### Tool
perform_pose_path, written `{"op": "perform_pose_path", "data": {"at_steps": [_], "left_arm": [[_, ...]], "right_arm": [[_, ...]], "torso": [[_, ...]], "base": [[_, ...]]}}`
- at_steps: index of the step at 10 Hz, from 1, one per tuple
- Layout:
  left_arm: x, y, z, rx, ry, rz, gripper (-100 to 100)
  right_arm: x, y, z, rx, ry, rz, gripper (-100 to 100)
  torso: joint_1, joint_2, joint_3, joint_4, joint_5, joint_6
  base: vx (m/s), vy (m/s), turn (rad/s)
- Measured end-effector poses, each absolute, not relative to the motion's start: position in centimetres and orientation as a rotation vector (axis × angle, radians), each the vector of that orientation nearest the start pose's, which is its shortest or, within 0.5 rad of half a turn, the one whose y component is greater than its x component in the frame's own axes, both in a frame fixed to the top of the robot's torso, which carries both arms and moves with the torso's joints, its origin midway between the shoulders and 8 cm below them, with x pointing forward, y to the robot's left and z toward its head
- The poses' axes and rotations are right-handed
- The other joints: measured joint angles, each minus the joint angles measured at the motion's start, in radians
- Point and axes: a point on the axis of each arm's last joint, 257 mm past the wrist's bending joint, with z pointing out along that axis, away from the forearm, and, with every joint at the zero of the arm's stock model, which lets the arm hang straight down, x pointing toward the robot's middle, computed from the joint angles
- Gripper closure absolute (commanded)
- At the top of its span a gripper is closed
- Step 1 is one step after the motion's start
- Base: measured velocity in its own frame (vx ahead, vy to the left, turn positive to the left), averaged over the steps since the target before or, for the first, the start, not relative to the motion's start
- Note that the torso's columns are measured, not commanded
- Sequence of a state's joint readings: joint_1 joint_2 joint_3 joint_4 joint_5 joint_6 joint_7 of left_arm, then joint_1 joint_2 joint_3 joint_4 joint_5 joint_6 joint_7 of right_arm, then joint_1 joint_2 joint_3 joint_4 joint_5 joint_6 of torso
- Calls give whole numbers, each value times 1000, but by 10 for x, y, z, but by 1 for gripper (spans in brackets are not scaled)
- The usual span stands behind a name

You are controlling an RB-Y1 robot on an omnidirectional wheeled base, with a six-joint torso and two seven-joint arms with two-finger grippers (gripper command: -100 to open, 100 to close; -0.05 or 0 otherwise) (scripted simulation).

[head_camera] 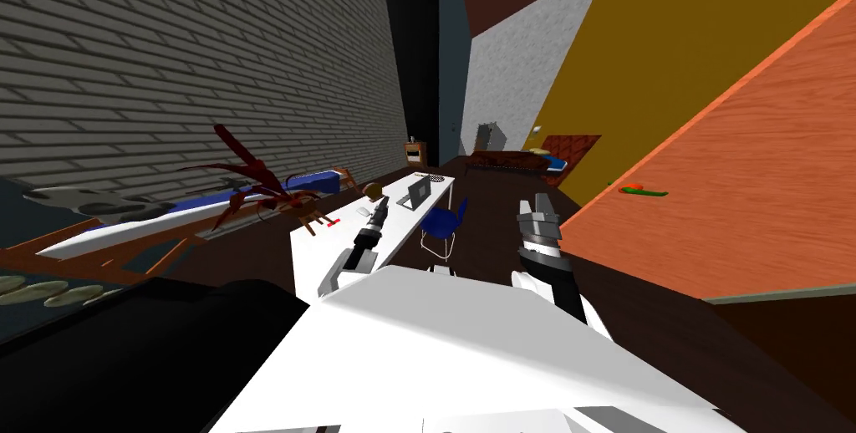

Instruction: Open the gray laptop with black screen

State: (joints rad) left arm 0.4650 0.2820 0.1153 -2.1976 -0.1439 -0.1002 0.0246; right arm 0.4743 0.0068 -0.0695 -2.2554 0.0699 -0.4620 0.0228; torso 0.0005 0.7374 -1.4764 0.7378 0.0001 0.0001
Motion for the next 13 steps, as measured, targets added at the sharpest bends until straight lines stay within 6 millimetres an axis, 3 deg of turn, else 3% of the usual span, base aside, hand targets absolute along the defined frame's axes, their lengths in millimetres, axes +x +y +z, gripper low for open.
{"op": "perform_pose_path", "data": {"at_steps": [5, 13], "left_arm": [[420, 362, -108, -711, 1264, -745, -100], [431, 427, -135, -710, 1391, -485, -100]], "right_arm": [[354, -296, 15, 636, 674, 1166, 0], [354, -296, 15, 636, 674, 1165, 0]], "torso": [[-1, 0, 0, 0, 0, 0], [-1, 0, 0, 0, 0, 0]], "base": [[85, -10, -221], [76, -2, -163]]}}
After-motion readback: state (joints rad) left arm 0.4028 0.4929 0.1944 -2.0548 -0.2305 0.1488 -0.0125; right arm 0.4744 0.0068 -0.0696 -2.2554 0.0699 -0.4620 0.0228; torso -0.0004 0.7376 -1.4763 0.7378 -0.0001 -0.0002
